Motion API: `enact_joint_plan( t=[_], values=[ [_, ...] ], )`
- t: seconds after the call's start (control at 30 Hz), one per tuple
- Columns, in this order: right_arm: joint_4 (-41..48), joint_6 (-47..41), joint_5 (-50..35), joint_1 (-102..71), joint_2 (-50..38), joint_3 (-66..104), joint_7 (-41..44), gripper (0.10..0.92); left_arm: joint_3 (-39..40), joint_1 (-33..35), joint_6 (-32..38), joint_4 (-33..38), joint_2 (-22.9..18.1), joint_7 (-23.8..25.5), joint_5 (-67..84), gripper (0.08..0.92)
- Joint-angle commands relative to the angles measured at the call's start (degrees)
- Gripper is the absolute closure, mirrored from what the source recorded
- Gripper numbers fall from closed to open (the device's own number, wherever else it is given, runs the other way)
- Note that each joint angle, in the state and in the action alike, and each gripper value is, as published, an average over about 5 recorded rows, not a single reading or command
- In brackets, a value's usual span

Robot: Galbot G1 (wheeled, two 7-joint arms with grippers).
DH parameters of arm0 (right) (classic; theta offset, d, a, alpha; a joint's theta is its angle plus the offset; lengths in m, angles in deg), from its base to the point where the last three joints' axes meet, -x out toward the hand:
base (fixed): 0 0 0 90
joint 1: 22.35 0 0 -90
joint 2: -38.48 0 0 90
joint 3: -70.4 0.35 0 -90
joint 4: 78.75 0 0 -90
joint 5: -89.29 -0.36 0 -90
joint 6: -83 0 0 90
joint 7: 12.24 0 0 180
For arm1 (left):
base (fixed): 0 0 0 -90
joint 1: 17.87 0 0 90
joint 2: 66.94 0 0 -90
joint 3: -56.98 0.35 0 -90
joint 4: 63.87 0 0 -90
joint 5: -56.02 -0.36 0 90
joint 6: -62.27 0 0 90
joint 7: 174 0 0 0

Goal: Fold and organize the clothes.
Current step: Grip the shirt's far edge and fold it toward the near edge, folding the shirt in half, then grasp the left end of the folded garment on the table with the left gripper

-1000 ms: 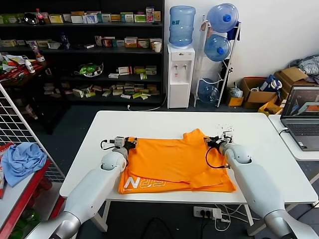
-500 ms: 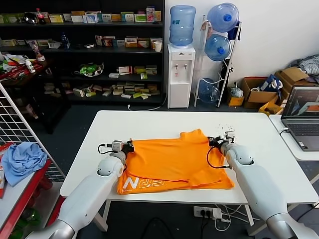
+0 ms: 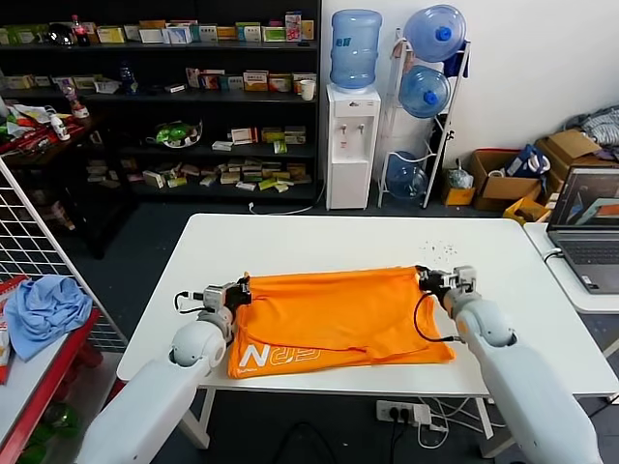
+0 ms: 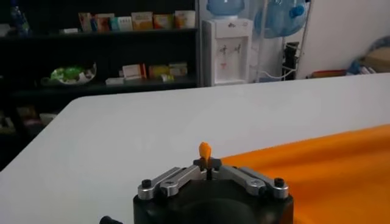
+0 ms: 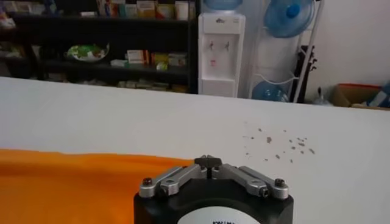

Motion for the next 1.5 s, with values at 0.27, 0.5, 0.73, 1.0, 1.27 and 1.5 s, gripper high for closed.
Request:
enact_joint_plan(
  t=[0.27, 0.5, 0.73, 1.0, 1.27, 1.5],
  values=[
    [-26.1, -2.4, 2.8, -27.2, -6.1, 6.2, -6.3, 0.901, -4.5, 22.8, -2.4, 25.3, 9.8, -4.8, 3.0, 0.905],
    [-29.2, -3.9, 4.1, -31.3, -6.7, 7.2, -8.1, 0.901, -6.4, 28.7, -2.0, 27.9, 8.9, -5.2, 1.5, 0.905],
    [-27.5, -4.3, 4.9, -31.0, -5.4, 7.5, -9.3, 0.86, -7.2, 29.3, 2.2, 27.8, 5.8, -5.0, -2.2, 0.831],
    [-28.9, -3.2, 4.0, -30.7, -5.2, 8.0, -9.9, 0.628, -9.8, 28.0, 2.2, 27.0, 3.3, -6.2, 1.1, 0.597],
    [-29.8, -3.0, 3.6, -30.8, -4.9, 8.2, -10.3, 0.403, -9.7, 27.6, -0.8, 24.3, 1.8, -7.7, 6.8, 0.372],
    [-30.3, -2.9, 3.6, -31.1, -4.4, 8.3, -10.5, 0.223, -9.7, 26.8, -2.0, 22.0, 0.8, -8.4, 8.5, 0.195]
  ],
)
